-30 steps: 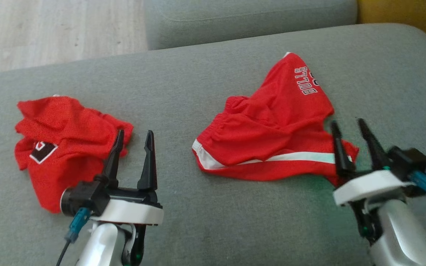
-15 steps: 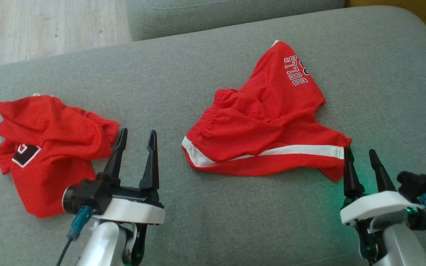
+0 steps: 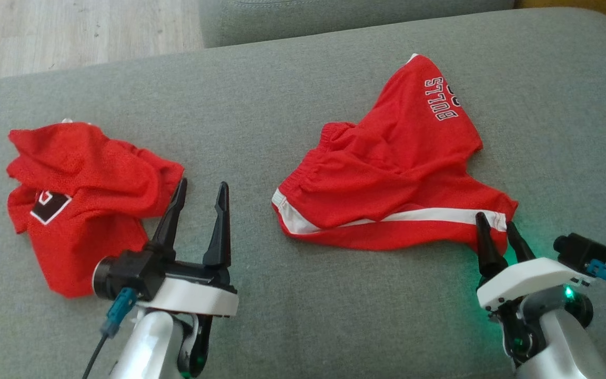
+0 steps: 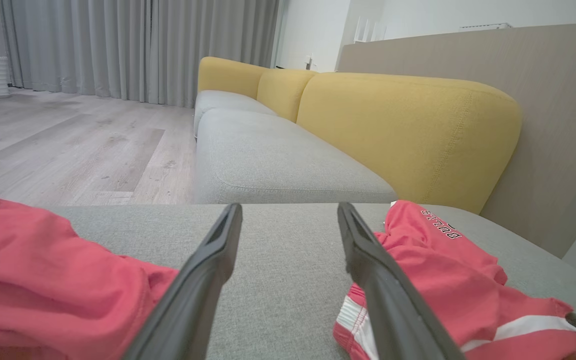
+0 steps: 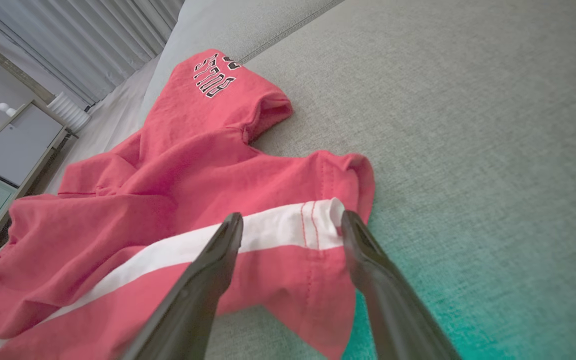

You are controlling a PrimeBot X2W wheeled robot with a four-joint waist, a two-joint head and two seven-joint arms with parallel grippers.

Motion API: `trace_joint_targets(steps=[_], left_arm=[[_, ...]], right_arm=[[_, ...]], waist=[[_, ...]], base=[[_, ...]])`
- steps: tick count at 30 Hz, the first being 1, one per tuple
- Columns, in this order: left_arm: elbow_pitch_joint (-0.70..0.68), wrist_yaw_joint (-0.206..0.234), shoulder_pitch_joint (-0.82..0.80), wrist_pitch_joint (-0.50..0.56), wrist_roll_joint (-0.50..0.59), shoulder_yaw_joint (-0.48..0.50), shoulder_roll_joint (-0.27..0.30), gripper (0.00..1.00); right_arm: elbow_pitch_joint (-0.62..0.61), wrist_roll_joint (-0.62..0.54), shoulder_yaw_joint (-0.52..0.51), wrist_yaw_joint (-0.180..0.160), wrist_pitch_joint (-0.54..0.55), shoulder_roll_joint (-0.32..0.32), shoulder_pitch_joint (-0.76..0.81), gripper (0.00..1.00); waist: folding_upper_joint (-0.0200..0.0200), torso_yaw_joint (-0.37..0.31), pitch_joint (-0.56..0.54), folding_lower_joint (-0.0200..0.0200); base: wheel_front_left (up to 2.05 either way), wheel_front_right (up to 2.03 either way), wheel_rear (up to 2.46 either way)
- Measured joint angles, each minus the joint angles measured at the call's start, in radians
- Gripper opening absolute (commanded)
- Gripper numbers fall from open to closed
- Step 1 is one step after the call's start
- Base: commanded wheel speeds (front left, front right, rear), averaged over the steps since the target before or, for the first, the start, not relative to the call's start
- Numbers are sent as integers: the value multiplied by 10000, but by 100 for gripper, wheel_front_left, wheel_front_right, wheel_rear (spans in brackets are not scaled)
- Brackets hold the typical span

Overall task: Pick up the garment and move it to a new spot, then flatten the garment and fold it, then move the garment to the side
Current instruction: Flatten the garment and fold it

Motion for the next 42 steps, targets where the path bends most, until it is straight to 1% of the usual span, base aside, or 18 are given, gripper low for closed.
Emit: trace_joint_targets(steps=[11, 12, 13, 14, 18, 24, 31, 35, 42], left_arm=[[-2, 0, -1, 0, 71, 4, 0, 100], [-2, 0, -1, 0, 71, 4, 0, 100], [-2, 0, -1, 0, 71, 6, 0, 100], [0, 0, -1, 0, 71, 8, 0, 100], [4, 0, -1, 0, 71, 21, 0, 100], [58, -2, 0, 0, 73, 186, 0, 100], [58, -82, 6, 0, 132, 219, 0, 100], [92, -117, 5, 0, 176, 203, -2, 100], [324, -186, -22, 0, 326, 121, 0, 100]], right_arm=[[253, 121, 123, 0, 0, -2, -244, 100], [253, 150, 144, 0, -2, -2, -284, 79], [253, 153, 161, 0, -6, -2, -313, 17], [257, 153, 178, 0, -15, -2, -337, 0], [198, -31, 232, 0, -316, -2, -370, 0], [-639, -500, 222, 0, -723, -109, -267, 0], [-1918, -849, -119, 0, -619, -188, 787, 0], [-2537, -932, -399, 0, -431, -180, 1074, 0], [-2899, -1011, -359, 0, -174, -111, 1244, 0]], waist=[[0, 28, 92, 0], [0, 26, 98, 0], [0, 22, 105, 0], [0, 17, 107, 0], [0, -24, 76, 0], [0, -260, -65, 0], [0, -786, -248, -1], [0, -1043, -270, -1], [0, -1271, -229, -1]], base=[[0, 0, 0], [0, 0, 0], [0, 0, 0], [0, 0, 0], [0, 0, 0], [0, 0, 0], [0, 0, 0], [0, 0, 0], [0, 0, 0]])
